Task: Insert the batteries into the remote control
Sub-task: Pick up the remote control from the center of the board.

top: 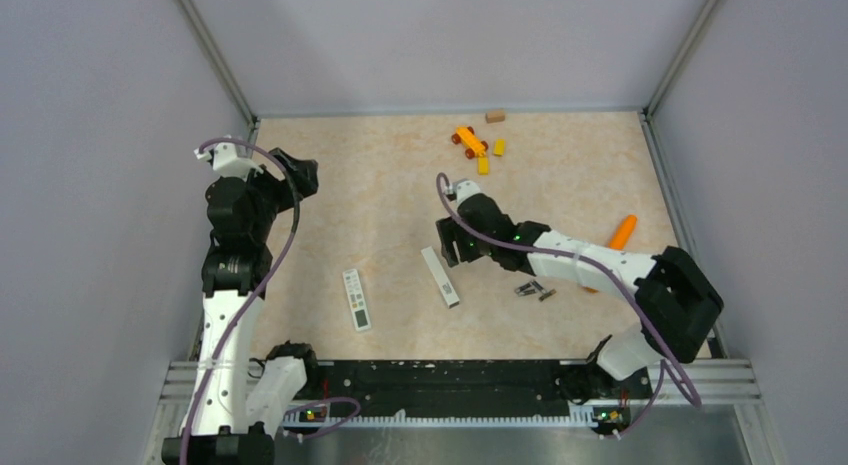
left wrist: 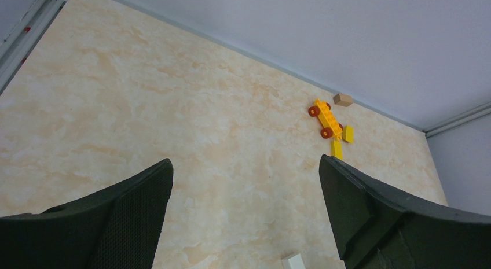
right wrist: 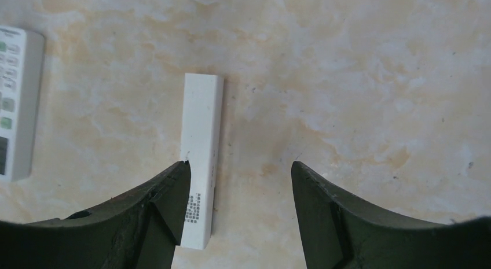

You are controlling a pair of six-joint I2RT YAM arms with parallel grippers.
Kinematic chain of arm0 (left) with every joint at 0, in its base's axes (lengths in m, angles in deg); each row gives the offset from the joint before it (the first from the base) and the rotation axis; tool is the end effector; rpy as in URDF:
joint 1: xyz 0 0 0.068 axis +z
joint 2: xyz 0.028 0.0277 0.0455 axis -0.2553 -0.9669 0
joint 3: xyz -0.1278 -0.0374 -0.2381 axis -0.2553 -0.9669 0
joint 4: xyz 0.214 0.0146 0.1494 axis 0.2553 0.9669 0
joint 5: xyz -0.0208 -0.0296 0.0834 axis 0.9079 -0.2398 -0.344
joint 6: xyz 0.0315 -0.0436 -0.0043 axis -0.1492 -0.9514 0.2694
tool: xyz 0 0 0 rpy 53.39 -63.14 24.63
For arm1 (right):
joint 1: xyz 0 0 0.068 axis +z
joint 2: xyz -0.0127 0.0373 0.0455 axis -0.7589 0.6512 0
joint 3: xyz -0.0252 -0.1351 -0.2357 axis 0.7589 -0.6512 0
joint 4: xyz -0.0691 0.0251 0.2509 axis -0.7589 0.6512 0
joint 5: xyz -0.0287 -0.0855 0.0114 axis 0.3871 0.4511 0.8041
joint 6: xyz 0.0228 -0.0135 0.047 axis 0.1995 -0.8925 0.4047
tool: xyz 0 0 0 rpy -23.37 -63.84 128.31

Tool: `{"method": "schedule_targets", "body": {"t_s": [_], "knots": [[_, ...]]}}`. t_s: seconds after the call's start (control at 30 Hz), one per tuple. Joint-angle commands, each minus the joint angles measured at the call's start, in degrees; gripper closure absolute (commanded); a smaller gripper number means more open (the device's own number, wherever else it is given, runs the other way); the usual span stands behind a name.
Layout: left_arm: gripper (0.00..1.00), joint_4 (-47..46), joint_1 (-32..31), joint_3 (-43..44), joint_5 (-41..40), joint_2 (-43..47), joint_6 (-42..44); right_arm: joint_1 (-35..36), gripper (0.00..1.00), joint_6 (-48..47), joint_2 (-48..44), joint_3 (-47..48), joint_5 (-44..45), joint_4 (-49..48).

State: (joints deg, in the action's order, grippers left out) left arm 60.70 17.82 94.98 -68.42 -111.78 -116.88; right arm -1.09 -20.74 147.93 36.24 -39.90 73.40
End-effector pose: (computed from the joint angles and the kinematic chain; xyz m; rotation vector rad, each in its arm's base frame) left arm 0.1873 0.0069 0.3774 -0.3985 1.6725 -0.3980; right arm 0.2165 0.2360 0.2352 -0.5310 2.2717 0.4565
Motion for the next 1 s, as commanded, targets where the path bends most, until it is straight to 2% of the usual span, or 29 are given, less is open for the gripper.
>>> {"method": "schedule_targets", "body": {"t_s": [0.0, 0.2, 0.5, 0.7, 0.97], "knots": [[0.01, -2.3, 0.2, 0.1, -1.1, 0.0, 0.2, 4.9, 0.34, -3.9, 5.3, 4.8, 9.2, 3.7], [0.01, -3.4, 0.2, -1.1, -2.4, 1.3, 0.3, 7.5, 0.36, -4.0, 10.9, 7.0, 6.1, 2.8], [0.01, -5.3, 0.2, -2.5, -2.2, 2.4, -0.6, 8.2, 0.37, -3.1, 13.0, 7.6, 2.2, 0.5], [0.01, -5.2, 0.2, -2.7, -2.7, 2.7, -0.6, 8.3, 0.46, -2.7, 15.3, 8.4, 2.1, -0.1], [0.01, -4.9, 0.2, -3.0, -3.0, 3.1, -0.4, 8.7, 0.51, -2.3, 17.8, 9.8, 1.6, -0.5]]}}
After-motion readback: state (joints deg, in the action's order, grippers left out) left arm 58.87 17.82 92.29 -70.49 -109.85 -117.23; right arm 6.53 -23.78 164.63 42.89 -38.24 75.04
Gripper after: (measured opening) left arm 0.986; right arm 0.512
